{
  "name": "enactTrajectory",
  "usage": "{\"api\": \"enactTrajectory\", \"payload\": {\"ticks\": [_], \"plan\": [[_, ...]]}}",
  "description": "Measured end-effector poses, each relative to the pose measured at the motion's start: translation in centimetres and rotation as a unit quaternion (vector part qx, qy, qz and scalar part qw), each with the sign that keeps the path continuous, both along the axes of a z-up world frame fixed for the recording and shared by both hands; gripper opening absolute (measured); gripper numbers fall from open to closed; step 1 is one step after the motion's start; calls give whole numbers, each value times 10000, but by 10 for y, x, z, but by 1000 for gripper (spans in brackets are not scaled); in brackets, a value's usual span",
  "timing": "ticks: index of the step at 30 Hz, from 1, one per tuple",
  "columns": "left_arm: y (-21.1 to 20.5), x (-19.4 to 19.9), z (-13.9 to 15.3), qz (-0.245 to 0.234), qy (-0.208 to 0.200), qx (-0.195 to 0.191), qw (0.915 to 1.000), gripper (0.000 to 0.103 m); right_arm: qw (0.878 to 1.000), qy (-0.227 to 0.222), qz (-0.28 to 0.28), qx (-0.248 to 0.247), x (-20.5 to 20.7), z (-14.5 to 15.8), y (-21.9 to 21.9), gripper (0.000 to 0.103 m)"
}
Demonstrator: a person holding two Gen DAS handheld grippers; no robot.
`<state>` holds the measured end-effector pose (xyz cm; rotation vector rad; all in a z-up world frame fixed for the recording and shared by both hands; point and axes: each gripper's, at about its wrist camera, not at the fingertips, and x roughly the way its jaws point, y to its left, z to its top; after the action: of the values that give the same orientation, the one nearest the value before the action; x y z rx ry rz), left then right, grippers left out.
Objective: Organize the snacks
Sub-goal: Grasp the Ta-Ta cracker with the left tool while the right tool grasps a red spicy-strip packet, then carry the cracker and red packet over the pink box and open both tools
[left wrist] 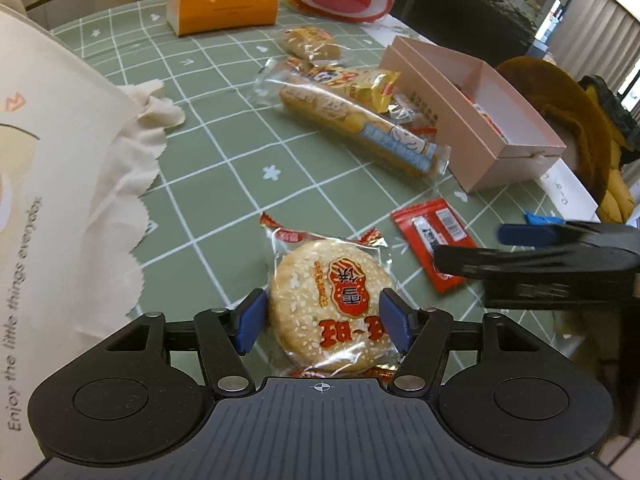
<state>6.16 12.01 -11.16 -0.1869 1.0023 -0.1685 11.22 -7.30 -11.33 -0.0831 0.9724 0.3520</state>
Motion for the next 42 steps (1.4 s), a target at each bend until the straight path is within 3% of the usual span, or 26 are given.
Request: {"api": "enactTrajectory", "payload": {"ticks": [5,7,8,9,15,18,21,27,36,39,42], "plan": [[-2,-8,-1,-205,-27,-36,9998,68,9990,-80,211,-378,4,-13,27,88],[-6,-8,-3,-287,-53,-18,9996,69,9989,-90,198,-406,1,-11,27,76],[-9,-8,-3,-319,-69,23,9995,70,9989,-84,208,-416,-1,-8,26,62],[-12,-6,-3,-356,-75,68,9993,72,9988,-62,227,-419,-3,-6,24,60],[-40,6,-6,-682,-106,440,9966,86,9984,-44,-1,-569,-18,3,-5,60],[-56,9,-8,-844,-148,836,9928,86,9981,-81,-239,-553,-26,9,-25,60],[-64,10,-9,-909,-166,924,9914,85,9976,-144,-451,-498,-35,18,-46,60],[-75,8,-6,-1026,-92,787,9916,84,9959,-206,-738,-484,-47,28,-77,60],[-109,-7,12,-1314,-175,206,9910,84,9938,-237,-954,-512,-56,32,-113,60],[-120,-2,35,-1366,-372,51,9899,84,9930,-308,-1057,-433,-55,42,-126,60],[-122,12,86,-1358,-931,-317,9858,84,9916,-637,-1100,-243,-49,77,-142,60]]}}
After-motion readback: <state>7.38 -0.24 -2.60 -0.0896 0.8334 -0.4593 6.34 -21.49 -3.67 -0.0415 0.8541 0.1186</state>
